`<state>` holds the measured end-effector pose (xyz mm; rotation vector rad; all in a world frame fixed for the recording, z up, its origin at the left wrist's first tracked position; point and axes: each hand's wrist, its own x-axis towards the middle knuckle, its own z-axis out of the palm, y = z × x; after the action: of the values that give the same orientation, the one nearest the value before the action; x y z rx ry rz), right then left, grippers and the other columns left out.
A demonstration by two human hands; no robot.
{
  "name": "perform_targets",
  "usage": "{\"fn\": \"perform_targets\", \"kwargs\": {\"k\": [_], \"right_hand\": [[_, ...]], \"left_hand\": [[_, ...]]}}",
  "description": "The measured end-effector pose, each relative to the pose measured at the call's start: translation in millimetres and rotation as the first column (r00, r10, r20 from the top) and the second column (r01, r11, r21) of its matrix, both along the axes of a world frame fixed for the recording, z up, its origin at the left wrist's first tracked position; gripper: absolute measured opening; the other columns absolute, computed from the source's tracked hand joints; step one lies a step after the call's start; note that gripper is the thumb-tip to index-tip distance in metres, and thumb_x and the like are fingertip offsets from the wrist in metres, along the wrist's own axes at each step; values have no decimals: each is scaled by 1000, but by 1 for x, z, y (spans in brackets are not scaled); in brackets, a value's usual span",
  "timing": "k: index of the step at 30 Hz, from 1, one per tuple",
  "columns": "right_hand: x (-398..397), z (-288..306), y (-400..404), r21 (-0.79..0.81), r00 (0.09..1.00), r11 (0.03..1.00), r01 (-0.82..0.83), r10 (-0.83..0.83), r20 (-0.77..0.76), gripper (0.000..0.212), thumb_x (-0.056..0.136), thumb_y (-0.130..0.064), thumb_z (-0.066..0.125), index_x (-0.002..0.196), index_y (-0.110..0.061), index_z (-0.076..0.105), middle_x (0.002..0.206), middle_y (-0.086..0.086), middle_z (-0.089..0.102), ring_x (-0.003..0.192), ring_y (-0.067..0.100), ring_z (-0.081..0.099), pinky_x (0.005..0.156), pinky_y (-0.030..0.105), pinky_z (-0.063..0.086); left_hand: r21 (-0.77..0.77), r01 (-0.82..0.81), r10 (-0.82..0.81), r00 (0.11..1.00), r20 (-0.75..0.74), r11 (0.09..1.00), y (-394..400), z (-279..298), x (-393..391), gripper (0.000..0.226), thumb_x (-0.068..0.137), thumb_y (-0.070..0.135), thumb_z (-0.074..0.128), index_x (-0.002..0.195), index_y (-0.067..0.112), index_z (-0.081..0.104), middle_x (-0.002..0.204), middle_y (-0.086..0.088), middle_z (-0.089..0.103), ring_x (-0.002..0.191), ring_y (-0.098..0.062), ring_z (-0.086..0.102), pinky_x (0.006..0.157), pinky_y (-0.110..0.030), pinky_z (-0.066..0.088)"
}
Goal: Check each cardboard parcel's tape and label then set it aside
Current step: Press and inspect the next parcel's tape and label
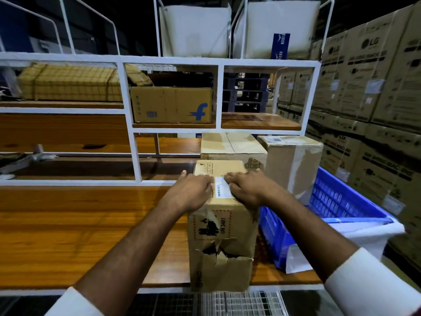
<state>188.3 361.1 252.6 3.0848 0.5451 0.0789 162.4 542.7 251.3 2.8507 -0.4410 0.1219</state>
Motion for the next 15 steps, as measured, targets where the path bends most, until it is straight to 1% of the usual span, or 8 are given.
{"fn": "perform_targets", "kwargs": {"k": [2, 3, 5, 8, 10, 12, 13, 15], "right_hand": [[-10, -4, 7, 15, 999, 999, -40, 40, 13, 50, 105, -37, 24, 153, -26, 32, 159, -2, 33, 141, 22, 37, 119, 53, 18], [-13, -8, 10, 23, 999, 999, -50, 49, 23, 50, 105, -36, 24, 153, -24, 31, 159, 0, 32, 142, 22, 35, 119, 53, 18], [-15, -13, 12, 48, 998, 998, -45, 43, 36, 51, 106, -35, 22, 154, -22, 28, 161, 1, 28, 145, 21, 30, 119, 53, 16], [-17, -10, 11, 25, 1000, 999, -30, 30, 7, 52, 106, -36, 21, 156, -23, 23, 163, 0, 23, 147, 20, 27, 119, 55, 13], [-22, -5, 5, 12, 1000, 1000, -7, 7, 5, 52, 105, -38, 21, 155, -23, 27, 161, -1, 28, 144, 21, 33, 119, 57, 10], [-30, -3, -4, -4, 999, 1000, 25, -25, 38, 49, 104, -38, 23, 147, -21, 40, 155, 1, 40, 134, 23, 46, 118, 59, 14], [-35, -5, -8, -1, 998, 999, 32, -32, 51, 47, 104, -37, 23, 143, -20, 44, 152, 2, 44, 130, 24, 50, 117, 59, 17], [-44, -12, -12, 45, 998, 999, 18, -21, 56, 47, 104, -36, 24, 145, -20, 41, 154, 3, 41, 133, 22, 46, 116, 58, 20]], "left_hand": [[-13, 41, -41, 999, 32, 999, -7, -5, -10, 42, 106, 37, 31, 145, 26, 43, 146, -4, 48, 132, -23, 43, 113, -45, 28], [11, 58, -59, 997, 49, 998, -11, -9, -14, 43, 106, 36, 29, 147, 25, 40, 148, -4, 46, 134, -21, 41, 114, -44, 27], [42, 60, -63, 996, 70, 997, -14, -14, -15, 46, 107, 36, 26, 151, 22, 34, 155, -2, 38, 142, -18, 31, 119, -43, 15], [25, 57, -59, 996, 73, 998, -12, -14, -17, 47, 107, 36, 25, 152, 23, 31, 158, 0, 32, 146, -16, 25, 121, -42, 6], [-5, 37, -37, 996, 80, 999, -6, -14, -21, 47, 106, 37, 28, 151, 23, 34, 157, 1, 34, 145, -16, 27, 121, -43, 5], [-16, -2, 3, 994, 108, 1000, 3, -15, -25, 43, 106, 38, 30, 145, 24, 43, 153, 1, 41, 141, -15, 35, 121, -44, 7], [-23, -12, 14, 993, 114, 1000, 8, -17, -28, 43, 106, 38, 30, 144, 25, 44, 153, 3, 41, 141, -13, 35, 121, -44, 8], [-73, -21, 29, 994, 101, 997, 15, -23, -35, 45, 106, 38, 29, 149, 27, 37, 157, 6, 33, 145, -12, 26, 120, -40, 10]]}}
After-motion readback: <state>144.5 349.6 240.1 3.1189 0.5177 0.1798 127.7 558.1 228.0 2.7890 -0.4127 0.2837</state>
